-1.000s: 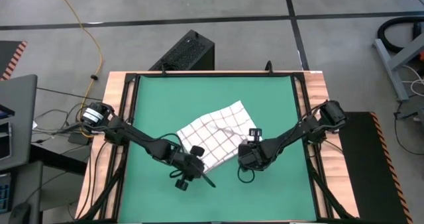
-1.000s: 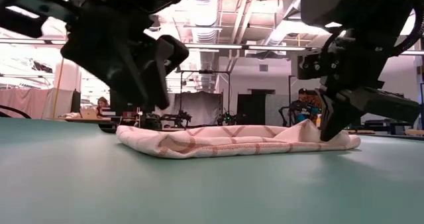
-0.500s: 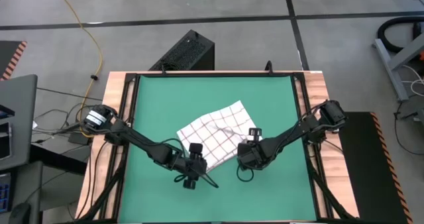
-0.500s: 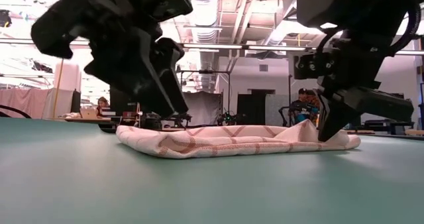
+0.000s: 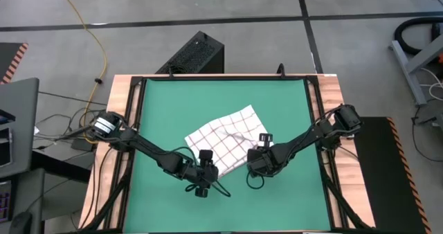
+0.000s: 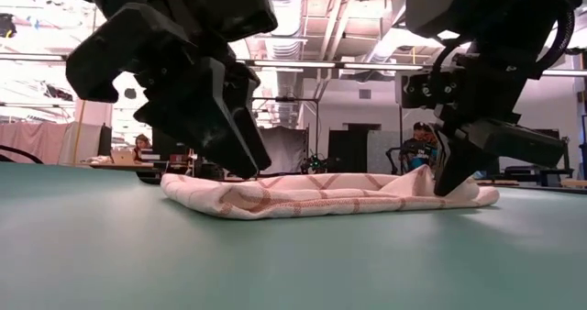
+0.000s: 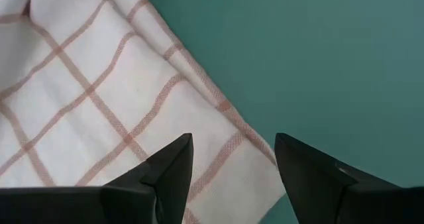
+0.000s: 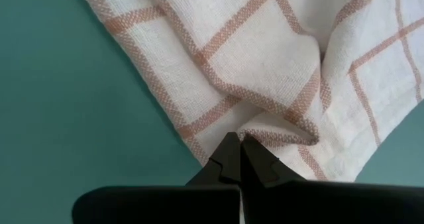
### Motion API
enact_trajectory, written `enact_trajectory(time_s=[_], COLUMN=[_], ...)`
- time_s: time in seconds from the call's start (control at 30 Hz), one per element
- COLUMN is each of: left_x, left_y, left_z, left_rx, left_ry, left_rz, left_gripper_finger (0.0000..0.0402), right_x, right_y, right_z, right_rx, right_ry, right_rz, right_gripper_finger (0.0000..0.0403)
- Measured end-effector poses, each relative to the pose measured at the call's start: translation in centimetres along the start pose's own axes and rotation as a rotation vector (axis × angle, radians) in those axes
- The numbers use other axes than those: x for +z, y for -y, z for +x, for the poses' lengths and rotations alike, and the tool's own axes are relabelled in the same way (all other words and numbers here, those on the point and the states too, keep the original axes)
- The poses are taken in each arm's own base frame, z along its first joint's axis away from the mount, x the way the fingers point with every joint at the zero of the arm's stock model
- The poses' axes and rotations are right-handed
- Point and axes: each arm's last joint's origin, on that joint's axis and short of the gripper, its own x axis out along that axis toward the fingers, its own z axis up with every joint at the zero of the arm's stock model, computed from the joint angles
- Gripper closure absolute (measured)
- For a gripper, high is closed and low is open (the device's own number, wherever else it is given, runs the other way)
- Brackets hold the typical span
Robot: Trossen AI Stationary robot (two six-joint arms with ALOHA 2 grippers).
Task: Roll towel into tight, uniform cylinder
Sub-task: Roll the white patterned towel
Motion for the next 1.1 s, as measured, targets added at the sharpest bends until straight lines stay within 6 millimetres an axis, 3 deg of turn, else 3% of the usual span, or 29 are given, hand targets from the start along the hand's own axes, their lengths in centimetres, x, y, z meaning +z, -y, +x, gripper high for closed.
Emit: enact_trajectory(time_s=[0.2, 0.4, 0.63, 1.1], left_x=[0.2, -0.4, -1.0, -0.6], left_y=[0.4, 0.9, 0.6, 0.6], left_z=[0.2, 1.9, 1.8, 1.3], left_rx=[0.024, 0.018, 0.081, 0.045], left_ry=[0.0, -0.061, -0.139, -0.224], left_rz=[0.009, 0.026, 0.02, 0.031], left_gripper_finger=[0.0198, 0.0198, 0.02, 0.0312], right_x=[0.0, 0.1, 0.1, 0.1], right_y=[0.0, 0.0, -0.1, -0.1], right_z=[0.0, 0.0, 0.0, 0.0], right_rx=[0.004, 0.007, 0.008, 0.013], right_ry=[0.003, 0.007, 0.008, 0.012], right_rz=[0.008, 0.01, 0.012, 0.033], right_gripper_finger=[0.0394, 0.0394, 0.0394, 0.0394])
